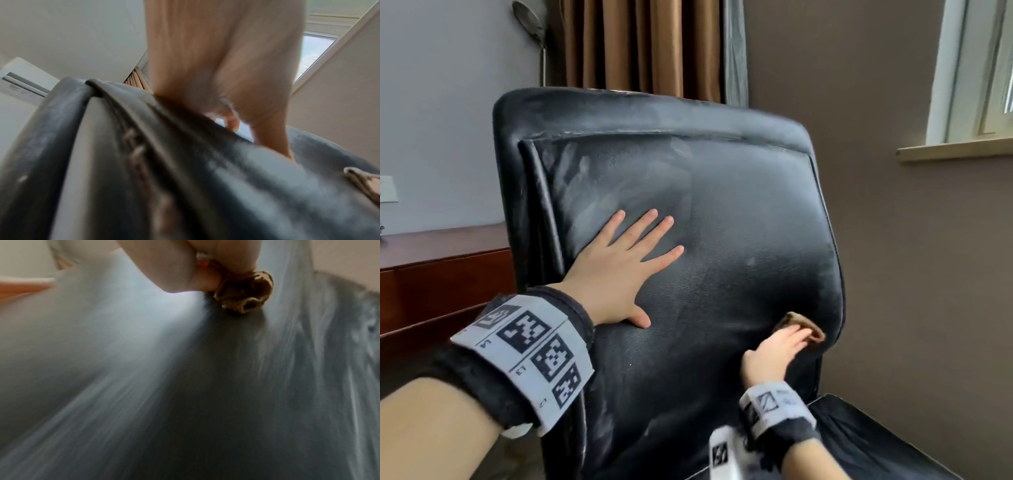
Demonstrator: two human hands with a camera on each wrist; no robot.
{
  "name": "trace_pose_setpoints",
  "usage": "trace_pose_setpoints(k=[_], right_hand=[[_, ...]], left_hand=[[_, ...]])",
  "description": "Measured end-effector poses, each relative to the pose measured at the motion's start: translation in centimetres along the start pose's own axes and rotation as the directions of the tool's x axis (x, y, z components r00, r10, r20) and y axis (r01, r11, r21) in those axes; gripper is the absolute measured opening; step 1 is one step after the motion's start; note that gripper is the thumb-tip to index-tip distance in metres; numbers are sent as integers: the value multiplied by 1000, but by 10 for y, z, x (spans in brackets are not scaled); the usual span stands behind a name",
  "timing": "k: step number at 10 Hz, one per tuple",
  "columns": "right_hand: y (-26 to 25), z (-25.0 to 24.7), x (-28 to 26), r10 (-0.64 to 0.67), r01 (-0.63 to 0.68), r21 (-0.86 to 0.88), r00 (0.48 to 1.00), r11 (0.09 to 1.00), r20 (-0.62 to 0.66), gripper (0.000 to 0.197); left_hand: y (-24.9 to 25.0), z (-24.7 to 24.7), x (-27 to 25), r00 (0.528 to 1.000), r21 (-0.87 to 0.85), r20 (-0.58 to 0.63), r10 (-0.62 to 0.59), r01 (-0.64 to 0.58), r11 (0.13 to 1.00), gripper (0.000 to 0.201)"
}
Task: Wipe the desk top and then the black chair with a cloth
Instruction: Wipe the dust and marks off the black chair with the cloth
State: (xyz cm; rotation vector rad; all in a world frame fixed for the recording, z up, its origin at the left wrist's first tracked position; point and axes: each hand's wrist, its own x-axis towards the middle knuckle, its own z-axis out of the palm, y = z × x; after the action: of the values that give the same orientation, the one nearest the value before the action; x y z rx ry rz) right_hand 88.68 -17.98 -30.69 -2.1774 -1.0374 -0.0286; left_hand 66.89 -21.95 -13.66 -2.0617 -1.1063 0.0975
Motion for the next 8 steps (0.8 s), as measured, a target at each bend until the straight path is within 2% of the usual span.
trace_pose_setpoints(k=[1, 2, 3, 4, 5, 6, 7, 8], right_hand=[[6, -16, -3, 220, -217, 252, 975, 943, 15, 80], [1, -7, -36, 90, -140, 188, 963, 972, 256, 64], [-13, 19, -49, 131, -139, 10, 953, 990, 272, 49], [10, 10, -26, 299, -340, 161, 925, 926, 235, 49], [52, -28, 25, 463, -502, 463, 862, 731, 204, 53], [48, -58, 27, 369, -350, 518, 927, 780, 70, 61], [19, -55, 2, -12, 61, 403, 992, 913, -123, 84], [4, -40, 9, -194, 230, 213, 965, 950, -176, 95]], left_hand=[[0, 0, -1, 1000, 10, 1, -5, 5, 1000, 107], [0, 3, -2, 1000, 3, -14, -16, 16, 1000, 108], [1, 5, -2, 999, -25, -33, -18, 17, 1000, 108], [0, 6, -1, 999, -26, -41, -4, 3, 1000, 107], [1, 9, 1, 998, -47, -57, -2, 0, 999, 107], [1, 11, 1, 998, -71, -66, 4, -9, 997, 108], [2, 12, 3, 995, -77, -97, 22, -29, 997, 108], [2, 17, 2, 985, -144, -165, 50, -74, 987, 107]])
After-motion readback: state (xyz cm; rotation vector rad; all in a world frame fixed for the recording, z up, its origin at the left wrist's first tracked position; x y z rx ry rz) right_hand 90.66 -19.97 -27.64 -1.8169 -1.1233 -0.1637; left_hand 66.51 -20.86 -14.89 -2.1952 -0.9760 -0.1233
